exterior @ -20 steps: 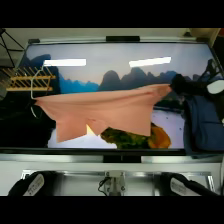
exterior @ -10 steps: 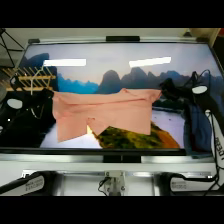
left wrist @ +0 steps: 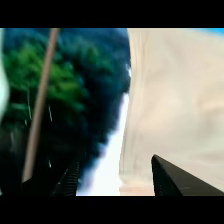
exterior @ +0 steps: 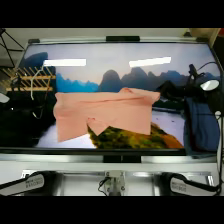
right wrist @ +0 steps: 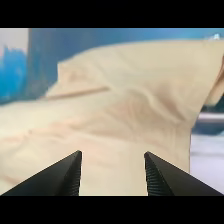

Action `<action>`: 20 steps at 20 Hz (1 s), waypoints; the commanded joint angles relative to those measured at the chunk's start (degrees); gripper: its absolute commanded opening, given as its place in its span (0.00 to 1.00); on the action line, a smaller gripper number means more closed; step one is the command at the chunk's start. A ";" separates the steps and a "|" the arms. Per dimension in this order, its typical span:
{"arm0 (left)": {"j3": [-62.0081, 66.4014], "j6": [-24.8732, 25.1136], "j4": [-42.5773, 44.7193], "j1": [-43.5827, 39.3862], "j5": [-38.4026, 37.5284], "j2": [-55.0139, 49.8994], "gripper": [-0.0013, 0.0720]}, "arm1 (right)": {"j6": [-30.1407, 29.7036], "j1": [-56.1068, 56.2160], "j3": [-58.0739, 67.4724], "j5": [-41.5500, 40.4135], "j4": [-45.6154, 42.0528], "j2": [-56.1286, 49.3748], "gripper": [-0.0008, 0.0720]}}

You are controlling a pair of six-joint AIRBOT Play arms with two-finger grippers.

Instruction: Fold the shirts.

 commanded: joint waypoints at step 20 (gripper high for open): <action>0.63 2.73 -9.62 -1.81 -5.68 -4.46 0.08 | 10.93 4.44 -15.15 10.91 -21.14 0.68 0.72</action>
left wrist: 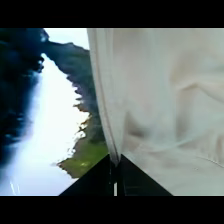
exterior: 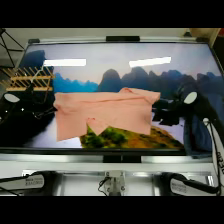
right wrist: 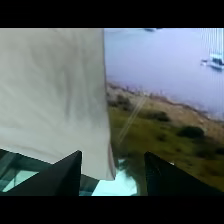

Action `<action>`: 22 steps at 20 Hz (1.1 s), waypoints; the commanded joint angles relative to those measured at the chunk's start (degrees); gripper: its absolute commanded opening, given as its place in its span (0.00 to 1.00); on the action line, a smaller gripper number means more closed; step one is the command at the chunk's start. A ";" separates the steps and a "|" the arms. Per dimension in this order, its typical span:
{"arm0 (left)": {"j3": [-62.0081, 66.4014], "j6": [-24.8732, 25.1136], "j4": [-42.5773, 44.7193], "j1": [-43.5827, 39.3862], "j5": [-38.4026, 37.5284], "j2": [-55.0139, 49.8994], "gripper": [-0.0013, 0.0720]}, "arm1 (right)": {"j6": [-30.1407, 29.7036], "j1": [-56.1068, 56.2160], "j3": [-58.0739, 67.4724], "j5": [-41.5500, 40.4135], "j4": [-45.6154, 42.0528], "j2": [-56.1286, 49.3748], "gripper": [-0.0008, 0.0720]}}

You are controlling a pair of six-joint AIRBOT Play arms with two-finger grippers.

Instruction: Fold the shirts.

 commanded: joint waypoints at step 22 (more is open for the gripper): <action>50.88 -5.27 -0.44 0.09 -13.31 20.98 0.07 | 0.48 9.79 25.99 -14.14 -3.45 22.80 0.09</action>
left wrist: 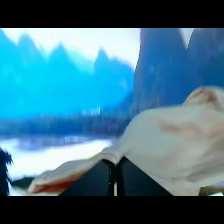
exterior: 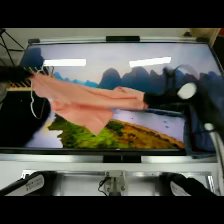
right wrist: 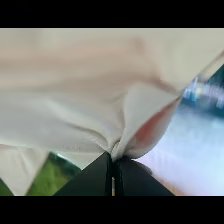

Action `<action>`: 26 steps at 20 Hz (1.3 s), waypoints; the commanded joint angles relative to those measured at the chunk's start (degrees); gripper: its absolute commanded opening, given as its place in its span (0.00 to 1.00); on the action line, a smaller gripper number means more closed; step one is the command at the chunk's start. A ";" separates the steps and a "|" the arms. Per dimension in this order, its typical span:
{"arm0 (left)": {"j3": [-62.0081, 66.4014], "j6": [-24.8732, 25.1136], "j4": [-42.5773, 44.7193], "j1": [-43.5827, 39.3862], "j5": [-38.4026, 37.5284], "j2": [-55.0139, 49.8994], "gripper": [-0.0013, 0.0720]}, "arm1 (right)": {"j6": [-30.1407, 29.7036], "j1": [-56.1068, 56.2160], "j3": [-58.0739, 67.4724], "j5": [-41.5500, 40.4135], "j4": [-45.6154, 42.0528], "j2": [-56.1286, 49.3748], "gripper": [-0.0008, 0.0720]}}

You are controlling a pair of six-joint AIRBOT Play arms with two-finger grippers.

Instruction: Fold the shirts.

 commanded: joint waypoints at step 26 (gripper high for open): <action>-11.76 -7.89 8.57 -1.92 3.56 3.87 0.07 | 1.62 -6.08 20.22 15.39 -26.53 -8.04 0.10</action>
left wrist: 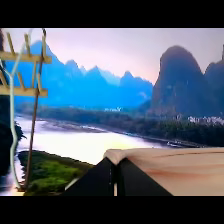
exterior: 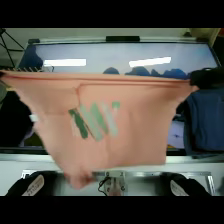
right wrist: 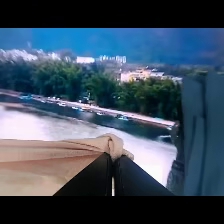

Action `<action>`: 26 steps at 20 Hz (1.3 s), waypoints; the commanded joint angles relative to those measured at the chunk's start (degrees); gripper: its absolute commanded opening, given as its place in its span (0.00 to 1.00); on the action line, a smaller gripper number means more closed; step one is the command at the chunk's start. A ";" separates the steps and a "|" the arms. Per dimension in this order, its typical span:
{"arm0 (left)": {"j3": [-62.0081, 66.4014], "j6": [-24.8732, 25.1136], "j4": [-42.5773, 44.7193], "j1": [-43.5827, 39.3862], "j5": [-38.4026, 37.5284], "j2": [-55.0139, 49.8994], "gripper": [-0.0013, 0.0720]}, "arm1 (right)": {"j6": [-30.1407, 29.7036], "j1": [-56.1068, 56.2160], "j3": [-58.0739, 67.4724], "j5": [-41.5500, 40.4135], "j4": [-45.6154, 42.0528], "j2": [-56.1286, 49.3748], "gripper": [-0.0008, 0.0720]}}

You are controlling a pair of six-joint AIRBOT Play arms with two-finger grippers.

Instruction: Fold the shirts.

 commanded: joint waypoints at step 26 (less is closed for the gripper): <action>-8.15 5.27 -0.11 -7.17 3.96 -41.18 0.07 | 7.17 0.44 -3.93 -14.82 10.47 -37.55 0.10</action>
